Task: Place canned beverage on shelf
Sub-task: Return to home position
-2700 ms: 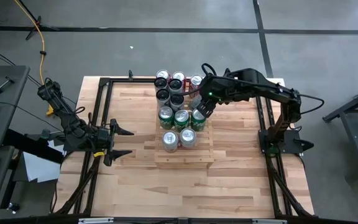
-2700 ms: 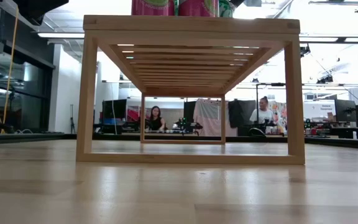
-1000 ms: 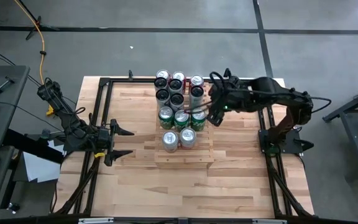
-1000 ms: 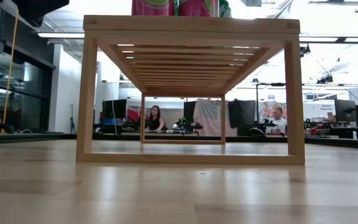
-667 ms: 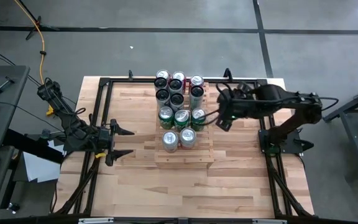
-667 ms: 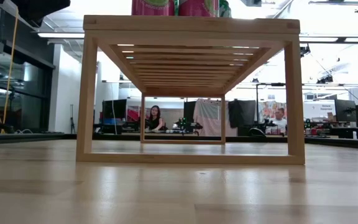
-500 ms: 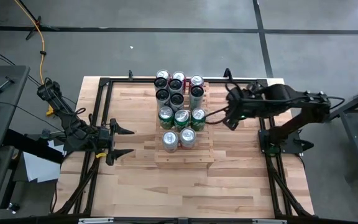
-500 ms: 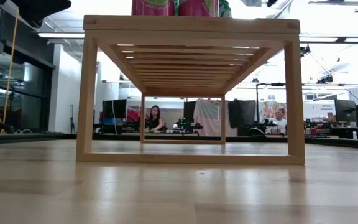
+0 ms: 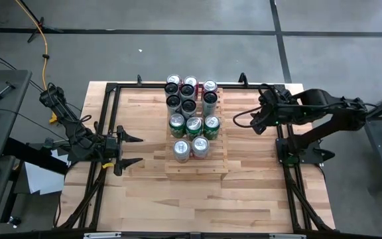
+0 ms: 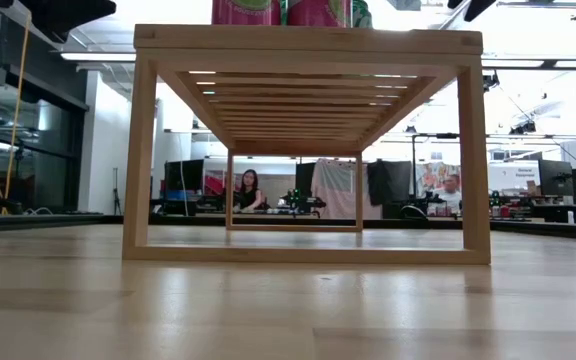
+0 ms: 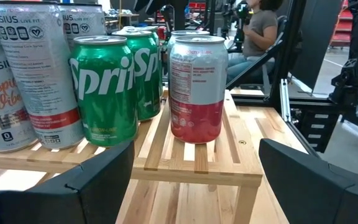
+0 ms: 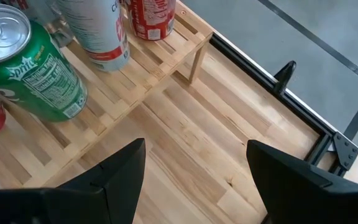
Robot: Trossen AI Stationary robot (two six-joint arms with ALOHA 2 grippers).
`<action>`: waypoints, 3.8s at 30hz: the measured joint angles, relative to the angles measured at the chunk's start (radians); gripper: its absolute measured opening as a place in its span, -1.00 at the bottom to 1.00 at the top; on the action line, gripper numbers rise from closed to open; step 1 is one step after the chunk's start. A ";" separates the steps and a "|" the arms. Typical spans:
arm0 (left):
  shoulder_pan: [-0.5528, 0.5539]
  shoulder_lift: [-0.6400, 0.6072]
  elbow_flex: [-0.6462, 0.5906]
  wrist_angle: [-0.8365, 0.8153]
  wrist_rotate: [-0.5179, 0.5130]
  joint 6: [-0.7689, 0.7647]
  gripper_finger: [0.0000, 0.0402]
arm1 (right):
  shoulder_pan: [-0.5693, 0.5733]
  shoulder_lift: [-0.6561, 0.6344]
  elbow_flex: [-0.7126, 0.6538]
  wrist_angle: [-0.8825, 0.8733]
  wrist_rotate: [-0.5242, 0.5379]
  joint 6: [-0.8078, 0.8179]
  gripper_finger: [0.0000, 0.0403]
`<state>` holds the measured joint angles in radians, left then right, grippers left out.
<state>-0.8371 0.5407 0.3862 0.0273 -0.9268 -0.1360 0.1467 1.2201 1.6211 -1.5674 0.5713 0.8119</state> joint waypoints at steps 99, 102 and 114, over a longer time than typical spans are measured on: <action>0.000 0.000 0.001 -0.058 -0.097 0.019 0.67 | -0.005 0.002 0.000 -0.004 0.144 -0.061 0.31; 0.000 0.000 0.001 -0.086 -0.160 0.037 0.67 | -0.005 0.002 0.000 -0.004 0.144 -0.061 0.31; 0.089 -0.001 0.001 -0.147 -0.171 -0.071 0.67 | -0.005 0.001 0.000 -0.004 0.163 -0.068 0.31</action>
<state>-0.7480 0.5393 0.3870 -0.1199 -1.0977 -0.2065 0.1421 1.2213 1.6211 -1.5711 0.7341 0.7437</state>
